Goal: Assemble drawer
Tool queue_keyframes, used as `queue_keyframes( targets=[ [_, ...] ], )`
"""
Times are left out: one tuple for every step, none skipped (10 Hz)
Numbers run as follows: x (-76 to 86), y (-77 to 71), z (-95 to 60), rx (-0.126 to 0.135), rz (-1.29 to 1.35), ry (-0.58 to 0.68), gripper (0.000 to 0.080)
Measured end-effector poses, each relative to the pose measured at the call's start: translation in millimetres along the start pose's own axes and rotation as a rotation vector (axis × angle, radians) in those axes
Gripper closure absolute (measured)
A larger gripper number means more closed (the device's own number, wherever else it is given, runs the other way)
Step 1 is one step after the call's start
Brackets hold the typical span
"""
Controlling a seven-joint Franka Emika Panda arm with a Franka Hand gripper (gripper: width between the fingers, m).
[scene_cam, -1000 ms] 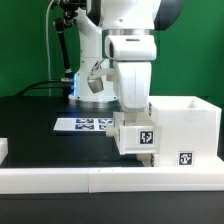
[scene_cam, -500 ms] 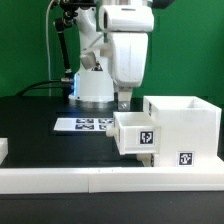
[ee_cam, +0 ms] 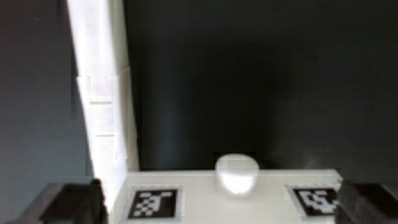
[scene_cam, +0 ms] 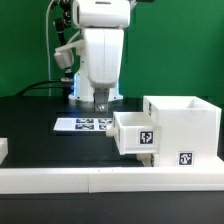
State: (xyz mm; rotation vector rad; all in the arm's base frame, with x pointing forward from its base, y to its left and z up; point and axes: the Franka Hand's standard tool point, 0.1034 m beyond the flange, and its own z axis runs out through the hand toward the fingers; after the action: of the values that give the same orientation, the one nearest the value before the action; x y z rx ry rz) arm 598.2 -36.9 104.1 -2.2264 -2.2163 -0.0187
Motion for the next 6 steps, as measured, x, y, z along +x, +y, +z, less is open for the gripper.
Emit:
queue_keyframes(
  targets=[
    [0.0, -0.8, 1.7, 0.003, 0.000, 0.001, 0.0150],
    [-0.2, -0.7, 1.5, 0.002, 0.001, 0.001, 0.0150],
    [-2.3, -1.0, 1.9, 0.003, -0.001, 0.003, 0.0150],
    [-2.6, -1.2, 2.3, 0.004, -0.001, 0.003, 0.0150],
    [-6.8, -3.2, 5.4, 0.005, -0.024, 0.022, 0.0150],
    [-13.4, -8.5, 16.3, 0.008, -0.022, 0.074, 0.0150]
  ],
)
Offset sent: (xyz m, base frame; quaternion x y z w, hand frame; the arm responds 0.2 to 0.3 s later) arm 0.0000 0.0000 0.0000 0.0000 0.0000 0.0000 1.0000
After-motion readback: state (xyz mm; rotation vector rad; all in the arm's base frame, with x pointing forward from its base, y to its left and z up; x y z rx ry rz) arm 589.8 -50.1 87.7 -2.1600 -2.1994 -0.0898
